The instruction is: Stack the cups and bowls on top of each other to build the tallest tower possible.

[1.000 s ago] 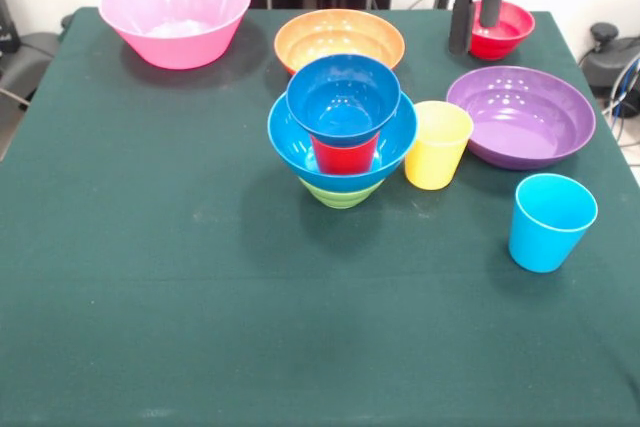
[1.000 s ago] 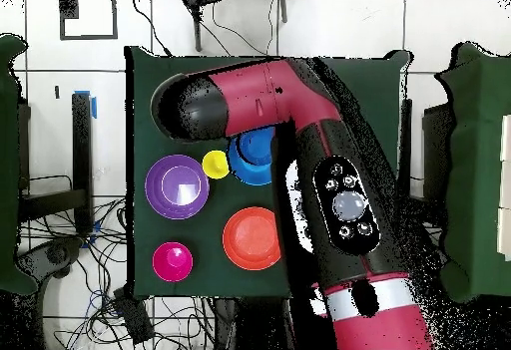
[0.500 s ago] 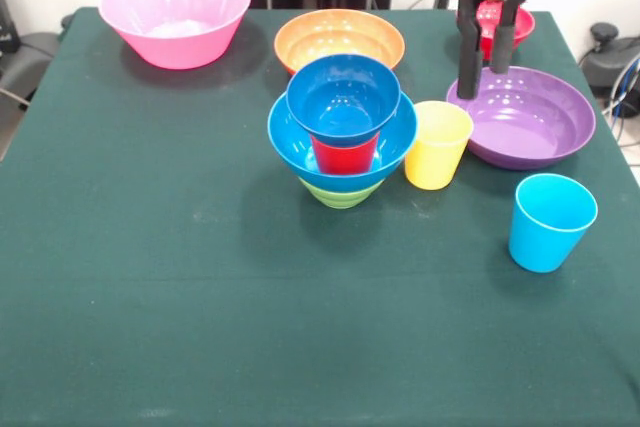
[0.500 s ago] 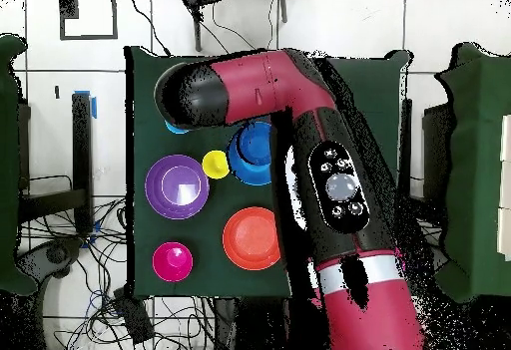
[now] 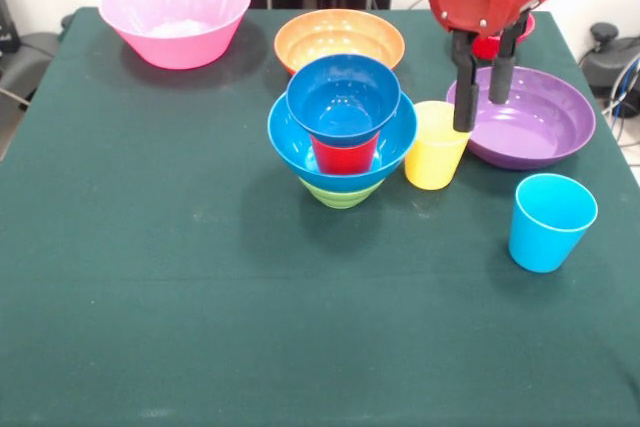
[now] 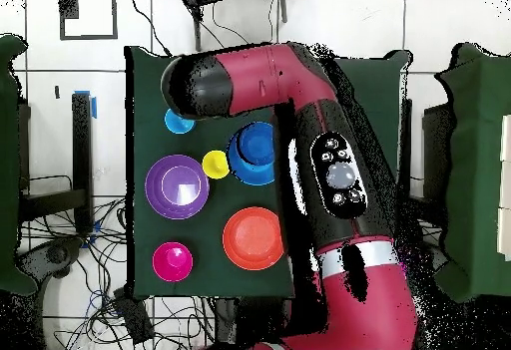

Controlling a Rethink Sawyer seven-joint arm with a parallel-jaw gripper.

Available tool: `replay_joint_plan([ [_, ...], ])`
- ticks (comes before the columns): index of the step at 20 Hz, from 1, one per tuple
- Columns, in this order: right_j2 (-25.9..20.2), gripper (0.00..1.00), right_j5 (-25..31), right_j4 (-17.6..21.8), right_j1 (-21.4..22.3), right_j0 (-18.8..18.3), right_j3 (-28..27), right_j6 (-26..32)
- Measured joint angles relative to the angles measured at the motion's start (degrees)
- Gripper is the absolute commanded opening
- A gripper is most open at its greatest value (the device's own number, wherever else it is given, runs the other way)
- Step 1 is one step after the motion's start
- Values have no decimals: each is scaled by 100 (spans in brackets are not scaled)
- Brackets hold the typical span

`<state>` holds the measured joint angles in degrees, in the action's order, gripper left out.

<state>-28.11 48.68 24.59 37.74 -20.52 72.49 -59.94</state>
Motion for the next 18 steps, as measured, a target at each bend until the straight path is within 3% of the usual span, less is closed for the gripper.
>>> replay_joint_plan([
  [18,35,100,-489,-248,-768,133,-429,-34],
])
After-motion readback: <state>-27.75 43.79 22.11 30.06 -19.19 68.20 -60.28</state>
